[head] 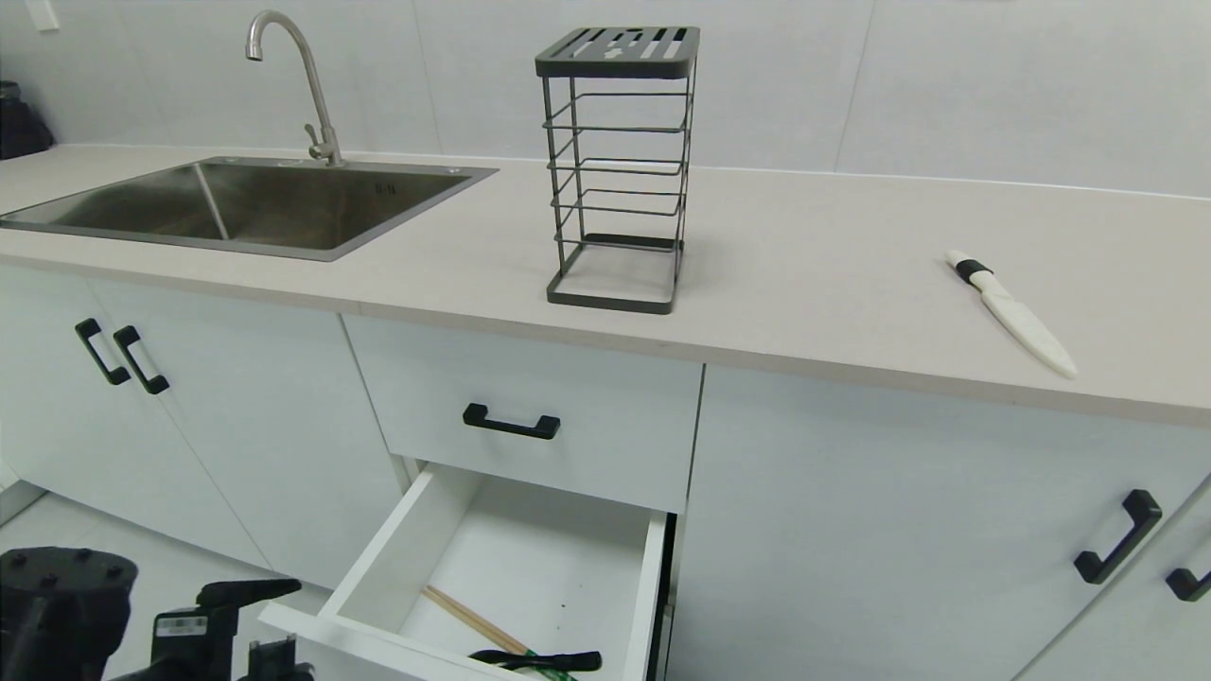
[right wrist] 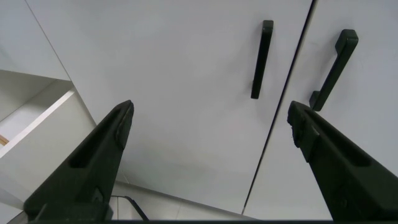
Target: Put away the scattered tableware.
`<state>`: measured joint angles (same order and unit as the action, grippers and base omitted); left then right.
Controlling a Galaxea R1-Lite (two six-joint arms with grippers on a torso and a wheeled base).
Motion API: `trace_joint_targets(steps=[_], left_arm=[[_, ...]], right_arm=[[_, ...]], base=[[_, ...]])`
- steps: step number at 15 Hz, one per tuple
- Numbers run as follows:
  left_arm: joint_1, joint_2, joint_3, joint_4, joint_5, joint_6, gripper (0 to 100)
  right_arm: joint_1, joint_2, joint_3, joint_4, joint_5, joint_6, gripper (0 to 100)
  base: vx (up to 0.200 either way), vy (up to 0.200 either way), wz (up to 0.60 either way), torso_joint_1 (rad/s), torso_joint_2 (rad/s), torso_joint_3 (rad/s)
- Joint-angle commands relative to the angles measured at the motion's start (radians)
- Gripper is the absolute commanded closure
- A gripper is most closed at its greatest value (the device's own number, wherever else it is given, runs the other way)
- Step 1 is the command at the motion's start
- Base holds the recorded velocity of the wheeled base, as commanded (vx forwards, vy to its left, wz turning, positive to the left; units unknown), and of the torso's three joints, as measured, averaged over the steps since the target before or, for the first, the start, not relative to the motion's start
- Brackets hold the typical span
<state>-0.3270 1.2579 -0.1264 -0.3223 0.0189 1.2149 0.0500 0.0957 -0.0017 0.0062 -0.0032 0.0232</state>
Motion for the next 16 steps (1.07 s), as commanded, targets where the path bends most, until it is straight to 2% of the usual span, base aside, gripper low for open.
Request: trace_joint_targets(steps=[1, 3, 4, 6, 9, 14, 15, 16], left_arm=[[-0.081, 0.187, 0.002, -0.112, -0.001, 0.006, 0], [-0.127, 0.298, 0.008, -0.244, -0.001, 0.006, 0], [-0.144, 0.371, 0.044, -0.362, -0.001, 0.006, 0], [-0.144, 0.472, 0.126, -0.56, 0.004, 0.005, 0], [-0.165, 0.555, 0.126, -0.675, 0.003, -0.002, 0], [-0.167, 0.647, 0.126, -0.797, 0.004, 0.0, 0], [-0.167, 0.713, 0.126, -0.931, 0.004, 0.0, 0], [-0.167, 0.744, 0.126, -0.994, 0.006, -0.002, 0]], right_arm=[[0.001, 0.004, 0.0, 0.0, 0.0, 0.0, 0], [0.001, 0.002, 0.0, 0.0, 0.0, 0.0, 0], [0.001, 0.002, 0.0, 0.0, 0.0, 0.0, 0], [0.001, 0.002, 0.0, 0.0, 0.0, 0.0, 0], [0.001, 0.004, 0.0, 0.0, 0.0, 0.0, 0], [0.001, 0.002, 0.0, 0.0, 0.0, 0.0, 0], [0.001, 0.004, 0.0, 0.0, 0.0, 0.0, 0], [0.001, 0.002, 0.0, 0.0, 0.0, 0.0, 0]], base=[[0.0, 0.0, 0.0, 0.0, 0.0, 0.0], [0.0, 0.0, 0.0, 0.0, 0.0, 0.0], [0.0, 0.0, 0.0, 0.0, 0.0, 0.0], [0.0, 0.0, 0.0, 0.0, 0.0, 0.0], [0.0, 0.0, 0.0, 0.0, 0.0, 0.0], [0.0, 0.0, 0.0, 0.0, 0.0, 0.0], [0.0, 0.0, 0.0, 0.0, 0.0, 0.0], [0.0, 0.0, 0.0, 0.0, 0.0, 0.0]])
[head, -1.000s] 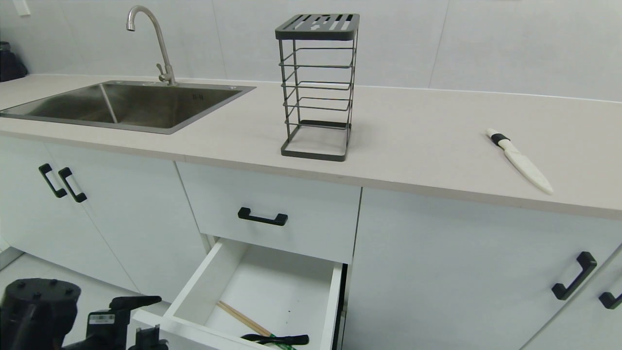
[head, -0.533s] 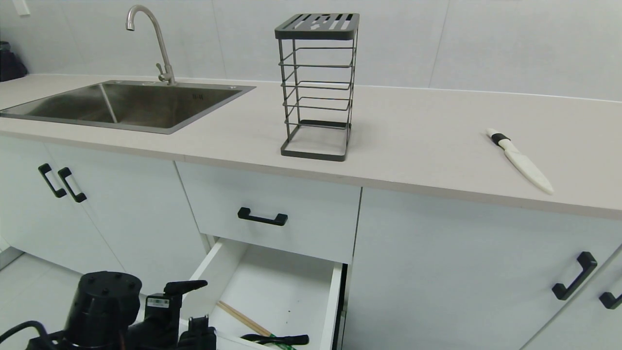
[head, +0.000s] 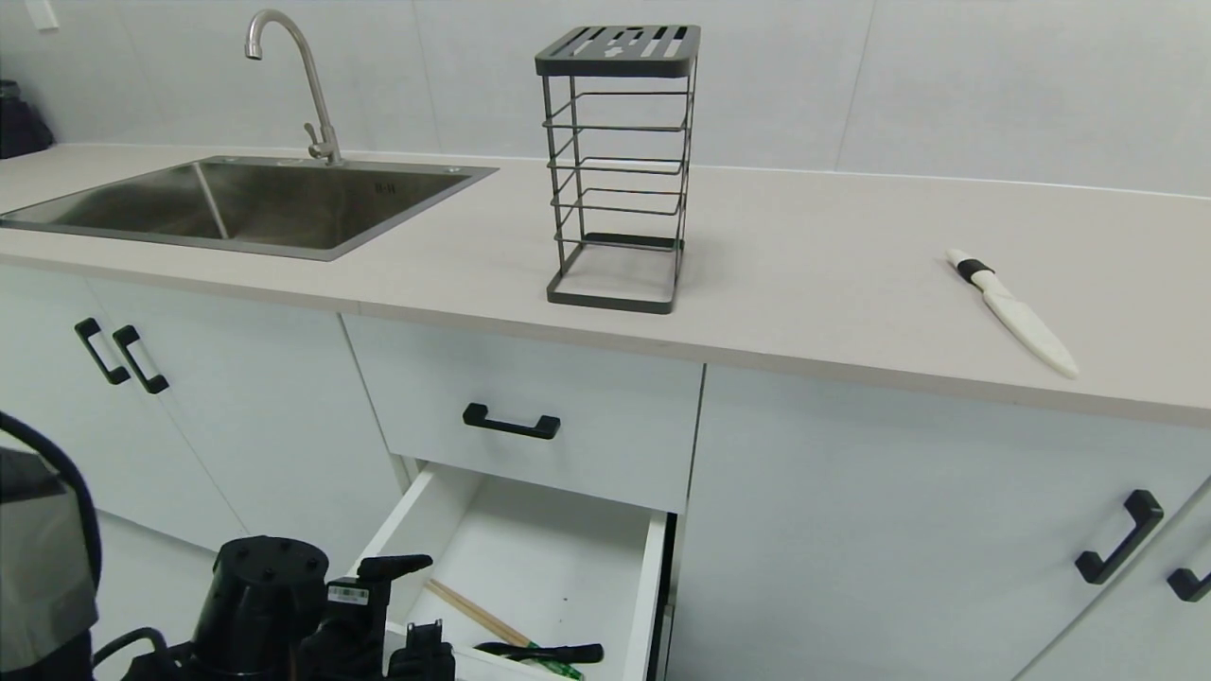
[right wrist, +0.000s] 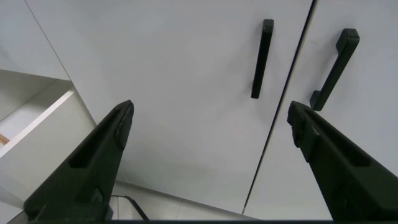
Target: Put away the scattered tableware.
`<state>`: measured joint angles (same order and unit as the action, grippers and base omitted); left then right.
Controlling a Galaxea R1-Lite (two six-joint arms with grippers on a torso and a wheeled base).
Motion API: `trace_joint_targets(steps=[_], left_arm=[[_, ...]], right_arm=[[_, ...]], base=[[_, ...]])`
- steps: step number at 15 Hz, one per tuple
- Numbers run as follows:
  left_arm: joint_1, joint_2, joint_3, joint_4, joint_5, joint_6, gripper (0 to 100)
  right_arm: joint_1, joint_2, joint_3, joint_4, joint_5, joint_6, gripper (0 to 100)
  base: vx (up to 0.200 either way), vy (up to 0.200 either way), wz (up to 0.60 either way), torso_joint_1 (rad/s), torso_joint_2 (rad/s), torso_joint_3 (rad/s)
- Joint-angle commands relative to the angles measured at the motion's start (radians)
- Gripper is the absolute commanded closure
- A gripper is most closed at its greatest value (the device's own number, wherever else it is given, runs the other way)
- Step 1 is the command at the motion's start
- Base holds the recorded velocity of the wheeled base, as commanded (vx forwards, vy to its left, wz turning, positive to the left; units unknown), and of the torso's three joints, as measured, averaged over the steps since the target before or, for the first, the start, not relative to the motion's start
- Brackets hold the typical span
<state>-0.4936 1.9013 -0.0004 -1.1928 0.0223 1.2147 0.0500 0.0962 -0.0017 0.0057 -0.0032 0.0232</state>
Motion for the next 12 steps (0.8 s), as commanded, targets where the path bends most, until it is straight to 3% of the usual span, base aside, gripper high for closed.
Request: trace_joint_targets(steps=[1, 5, 8, 11, 12], left_arm=[[0.0, 0.128, 0.0, -0.176, 0.01, -0.001, 0], [0.012, 0.185, 0.0, -0.378, 0.111, -0.014, 0], [-0.013, 0.213, 0.0, -0.378, 0.108, -0.078, 0], [-0.111, 0.263, 0.0, -0.378, 0.088, -0.087, 0], [-0.128, 0.288, 0.0, -0.378, 0.08, -0.106, 0]], right_arm=[[0.001, 0.002, 0.0, 0.0, 0.0, 0.0, 0], [0.001, 0.004, 0.0, 0.0, 0.0, 0.0, 0], [0.001, 0.002, 0.0, 0.0, 0.0, 0.0, 0], [0.001, 0.002, 0.0, 0.0, 0.0, 0.0, 0], [0.001, 0.002, 0.0, 0.0, 0.0, 0.0, 0]], base=[[0.0, 0.0, 0.0, 0.0, 0.0, 0.0], [0.0, 0.0, 0.0, 0.0, 0.0, 0.0], [0.0, 0.0, 0.0, 0.0, 0.0, 0.0], [0.0, 0.0, 0.0, 0.0, 0.0, 0.0], [0.0, 0.0, 0.0, 0.0, 0.0, 0.0]])
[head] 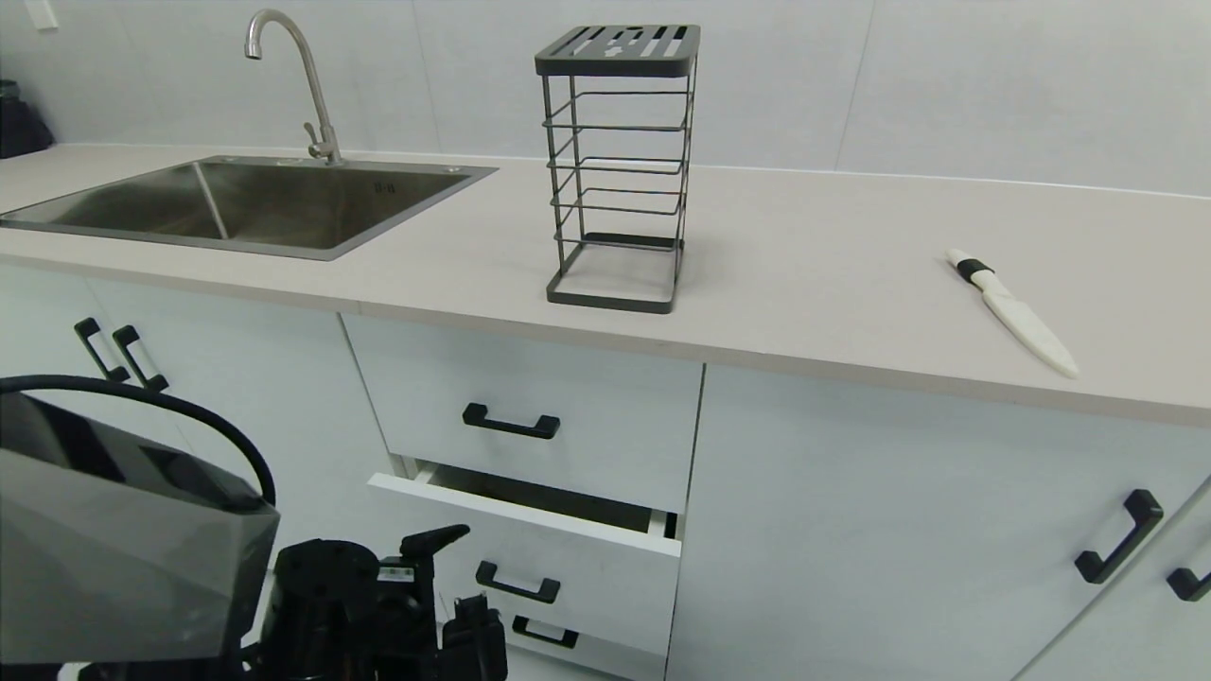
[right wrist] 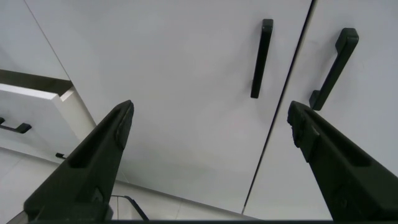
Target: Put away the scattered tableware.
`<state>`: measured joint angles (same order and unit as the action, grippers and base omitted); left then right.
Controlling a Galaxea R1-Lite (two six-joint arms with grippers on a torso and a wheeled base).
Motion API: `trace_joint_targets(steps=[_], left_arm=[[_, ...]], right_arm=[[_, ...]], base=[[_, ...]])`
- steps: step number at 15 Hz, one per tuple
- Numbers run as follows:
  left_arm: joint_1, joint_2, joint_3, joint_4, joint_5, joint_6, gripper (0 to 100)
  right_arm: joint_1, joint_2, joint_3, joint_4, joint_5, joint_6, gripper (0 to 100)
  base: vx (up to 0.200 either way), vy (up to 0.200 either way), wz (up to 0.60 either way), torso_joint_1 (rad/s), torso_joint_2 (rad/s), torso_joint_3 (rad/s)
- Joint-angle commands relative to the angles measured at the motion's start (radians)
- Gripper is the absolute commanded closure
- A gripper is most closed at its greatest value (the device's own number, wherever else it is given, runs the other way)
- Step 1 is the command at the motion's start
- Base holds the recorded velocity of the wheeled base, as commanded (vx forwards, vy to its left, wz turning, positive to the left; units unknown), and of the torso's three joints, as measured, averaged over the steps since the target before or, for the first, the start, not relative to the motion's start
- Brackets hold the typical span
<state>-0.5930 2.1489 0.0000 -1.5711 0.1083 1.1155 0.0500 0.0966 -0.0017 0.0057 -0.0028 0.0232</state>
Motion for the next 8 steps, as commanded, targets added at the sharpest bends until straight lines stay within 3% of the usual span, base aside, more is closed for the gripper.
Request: trace_joint_targets(steps=[1, 3, 4, 8], left_arm=[[-0.041, 0.071, 0.0, 0.0, -0.006, -0.037, 0], [-0.059, 0.131, -0.017, 0.0, -0.004, -0.128, 0], [-0.057, 0.144, -0.038, 0.0, -0.004, -0.151, 0], [-0.039, 0.183, -0.118, 0.0, -0.006, -0.157, 0]], right_arm=[[0.001, 0.002, 0.0, 0.0, 0.0, 0.0, 0], [0.001, 0.003, 0.0, 0.0, 0.0, 0.0, 0], [0.001, 0.002, 0.0, 0.0, 0.0, 0.0, 0], [0.001, 0.003, 0.0, 0.0, 0.0, 0.0, 0]], base=[[0.0, 0.0, 0.0, 0.0, 0.0, 0.0], [0.0, 0.0, 0.0, 0.0, 0.0, 0.0], [0.0, 0.0, 0.0, 0.0, 0.0, 0.0], [0.0, 0.0, 0.0, 0.0, 0.0, 0.0]])
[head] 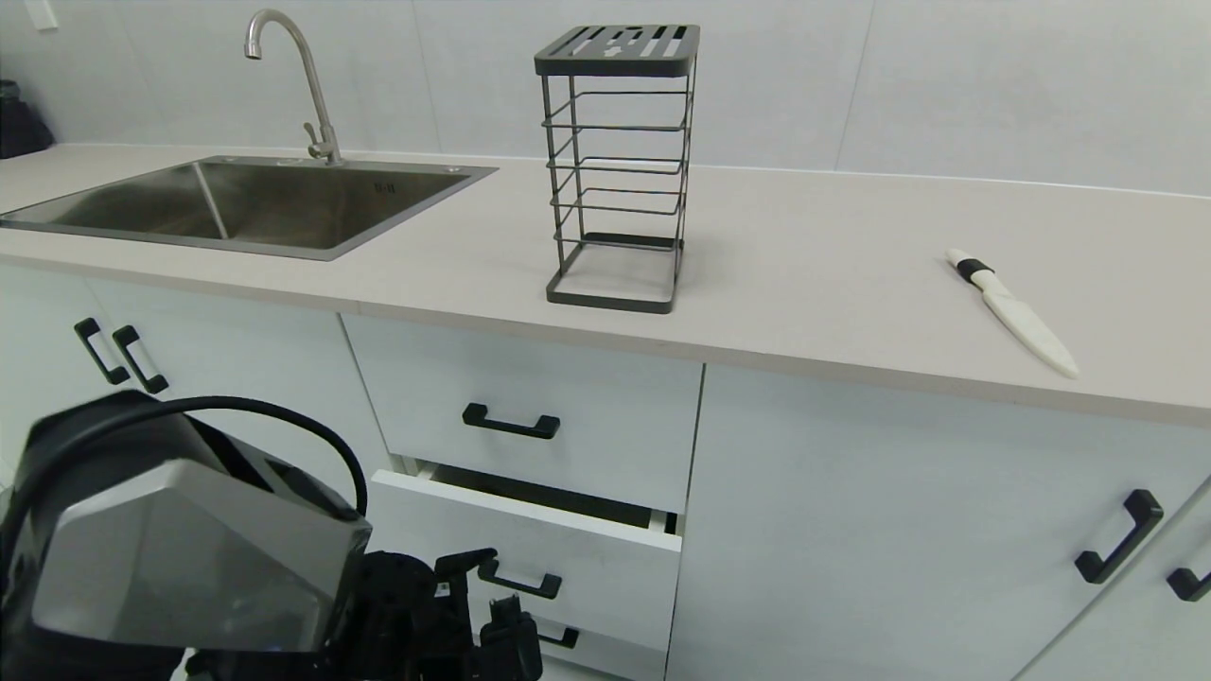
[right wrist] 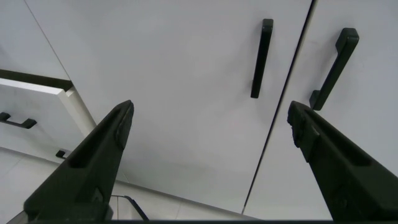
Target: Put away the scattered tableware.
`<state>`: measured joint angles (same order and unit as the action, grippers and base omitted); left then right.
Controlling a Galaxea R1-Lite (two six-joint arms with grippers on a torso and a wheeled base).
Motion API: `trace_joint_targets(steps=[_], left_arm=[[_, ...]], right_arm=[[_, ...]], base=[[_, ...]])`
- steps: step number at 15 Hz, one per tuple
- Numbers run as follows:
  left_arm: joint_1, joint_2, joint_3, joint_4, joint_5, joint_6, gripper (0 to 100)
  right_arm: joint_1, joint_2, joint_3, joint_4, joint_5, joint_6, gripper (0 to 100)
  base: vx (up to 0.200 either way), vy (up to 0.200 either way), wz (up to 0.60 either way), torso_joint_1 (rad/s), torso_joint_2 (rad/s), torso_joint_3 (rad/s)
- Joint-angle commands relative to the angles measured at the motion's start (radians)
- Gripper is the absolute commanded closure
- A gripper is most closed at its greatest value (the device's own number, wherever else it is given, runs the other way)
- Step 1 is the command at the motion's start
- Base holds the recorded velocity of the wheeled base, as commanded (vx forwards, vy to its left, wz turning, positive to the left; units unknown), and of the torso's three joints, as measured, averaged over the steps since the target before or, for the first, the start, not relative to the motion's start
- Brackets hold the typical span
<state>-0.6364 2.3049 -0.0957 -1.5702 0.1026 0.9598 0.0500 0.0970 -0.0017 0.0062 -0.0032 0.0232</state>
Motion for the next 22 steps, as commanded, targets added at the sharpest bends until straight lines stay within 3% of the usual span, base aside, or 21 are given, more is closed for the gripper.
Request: trace_joint_targets(steps=[1, 9, 15, 17, 19, 22], left_arm=[[0.012, 0.039, -0.032, -0.001, 0.0, -0.004, 0], [0.104, 0.116, -0.171, -0.001, -0.001, -0.007, 0], [0.127, 0.151, -0.286, -0.001, -0.001, -0.007, 0], [0.127, 0.151, -0.275, -0.001, -0.001, -0.007, 0], [0.122, 0.126, -0.229, -0.001, 0.0, -0.041, 0], [0.073, -0.033, -0.038, -0.001, 0.003, -0.046, 0]], right_arm=[[0.001, 0.001, 0.0, 0.0, 0.0, 0.0, 0], [0.001, 0.001, 0.0, 0.0, 0.0, 0.0, 0], [0.001, 0.003, 0.0, 0.0, 0.0, 0.0, 0], [0.001, 0.003, -0.001, 0.0, 0.0, 0.0, 0], [0.001, 0.003, 0.0, 0.0, 0.0, 0.0, 0], [0.001, 0.003, 0.0, 0.0, 0.0, 0.0, 0]], base=[[0.0, 0.0, 0.0, 0.0, 0.0, 0.0], [0.0, 0.0, 0.0, 0.0, 0.0, 0.0], [0.0, 0.0, 0.0, 0.0, 0.0, 0.0], [0.0, 0.0, 0.0, 0.0, 0.0, 0.0], [0.0, 0.0, 0.0, 0.0, 0.0, 0.0], [0.0, 0.0, 0.0, 0.0, 0.0, 0.0]])
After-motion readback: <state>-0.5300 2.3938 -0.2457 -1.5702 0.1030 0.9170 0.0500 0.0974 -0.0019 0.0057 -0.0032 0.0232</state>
